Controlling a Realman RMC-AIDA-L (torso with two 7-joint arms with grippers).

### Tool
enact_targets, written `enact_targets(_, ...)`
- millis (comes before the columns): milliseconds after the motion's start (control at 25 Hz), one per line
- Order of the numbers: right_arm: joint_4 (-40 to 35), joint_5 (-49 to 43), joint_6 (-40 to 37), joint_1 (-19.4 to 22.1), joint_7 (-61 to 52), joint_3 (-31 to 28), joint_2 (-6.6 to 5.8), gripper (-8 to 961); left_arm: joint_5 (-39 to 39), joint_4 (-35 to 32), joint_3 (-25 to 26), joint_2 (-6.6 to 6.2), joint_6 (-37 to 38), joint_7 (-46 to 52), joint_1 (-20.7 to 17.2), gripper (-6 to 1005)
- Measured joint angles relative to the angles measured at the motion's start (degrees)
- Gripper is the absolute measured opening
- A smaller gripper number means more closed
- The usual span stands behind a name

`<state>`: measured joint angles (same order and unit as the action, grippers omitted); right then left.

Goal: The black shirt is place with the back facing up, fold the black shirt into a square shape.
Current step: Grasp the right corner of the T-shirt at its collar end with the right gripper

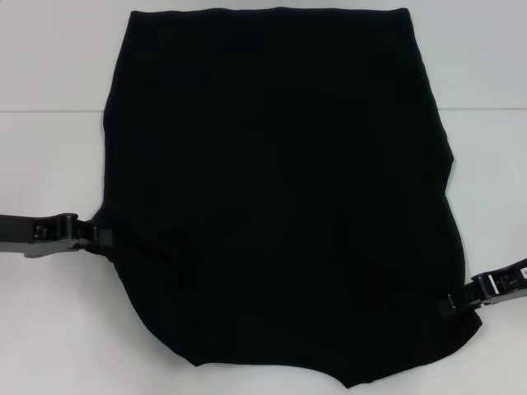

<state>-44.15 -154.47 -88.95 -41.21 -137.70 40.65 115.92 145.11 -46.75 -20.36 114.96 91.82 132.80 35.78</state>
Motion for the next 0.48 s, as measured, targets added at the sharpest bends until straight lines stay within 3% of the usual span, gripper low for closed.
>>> enact_targets(160,-0.4,0.1,-0.5,0.0,-0.2,-0.3,0.24,537,0.0,0.0,0.0,0.00,0.0,0.0,0.0,53)
enact_targets(400,0.1,0.6,-0.7,0.6,-0.4,-1.4,-0.61,536,0.0,0.1,0.4,0.04,0.3,-0.2,-0.1,53)
enact_targets(480,0.1,0.6,-0.8,0.7,-0.4,-1.3,-0.62,473,0.0,0.1,0.4,0.08,0.4,-0.3,-0.1,53)
